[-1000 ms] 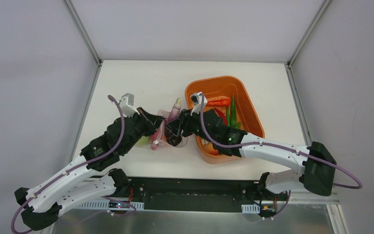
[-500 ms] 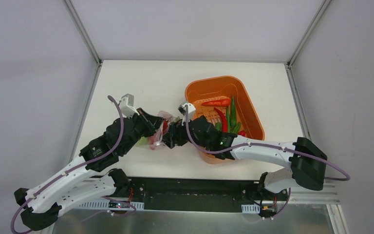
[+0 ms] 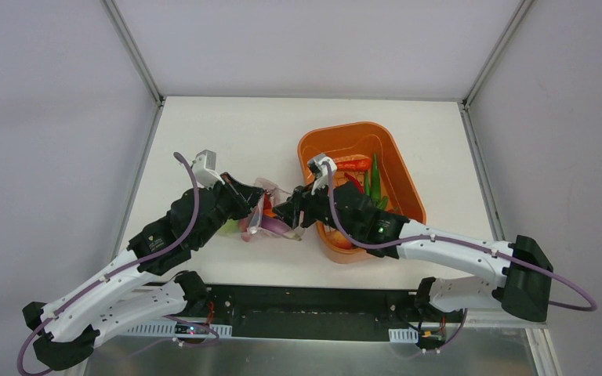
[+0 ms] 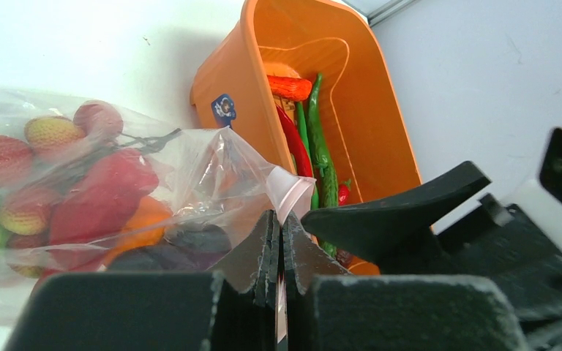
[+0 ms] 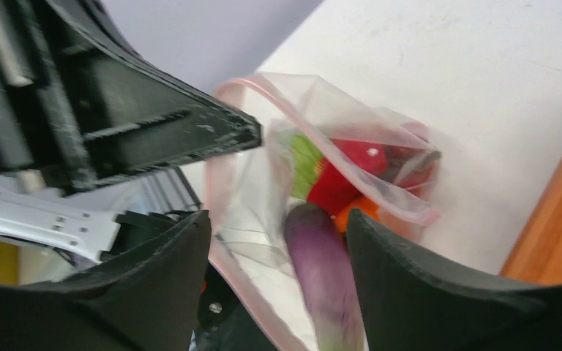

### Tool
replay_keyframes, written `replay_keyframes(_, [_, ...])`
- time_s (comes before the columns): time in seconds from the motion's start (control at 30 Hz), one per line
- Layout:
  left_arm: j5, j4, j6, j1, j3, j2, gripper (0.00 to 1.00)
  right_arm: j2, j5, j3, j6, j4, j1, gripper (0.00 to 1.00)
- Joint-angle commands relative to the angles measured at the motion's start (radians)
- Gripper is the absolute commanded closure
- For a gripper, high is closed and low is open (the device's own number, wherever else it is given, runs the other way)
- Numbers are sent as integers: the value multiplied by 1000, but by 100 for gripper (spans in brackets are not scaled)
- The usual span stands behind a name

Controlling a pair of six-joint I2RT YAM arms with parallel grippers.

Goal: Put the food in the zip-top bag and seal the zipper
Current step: Place the fake vegetable in the zipper food storage bag.

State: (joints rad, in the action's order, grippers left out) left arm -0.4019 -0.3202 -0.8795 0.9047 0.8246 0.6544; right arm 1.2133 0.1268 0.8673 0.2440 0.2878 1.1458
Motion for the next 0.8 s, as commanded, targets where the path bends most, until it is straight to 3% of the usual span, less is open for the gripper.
replay_keyframes(0.0, [4, 44, -4, 10, 27, -15, 100, 29, -27, 30, 3, -65, -5, 46])
replay_keyframes(0.07, [1, 44, -8, 9, 20, -15, 100, 25, -30, 45, 0, -116, -5, 44])
replay_keyframes(0.17, [6, 30, -6, 9, 28, -12, 100, -13, -24, 53, -16, -177, -5, 33])
replay_keyframes(0.27, [9, 18, -1, 9, 34, -14, 100, -68, -68, 52, -43, -235, -5, 33])
replay_keyframes(0.57, [25, 27, -4, 9, 17, -20, 100, -91, -152, 58, -74, -357, -13, 52])
replay_keyframes(0.77, [33, 16, -3, 9, 13, -20, 100, -13, -211, 76, -57, -339, -14, 55])
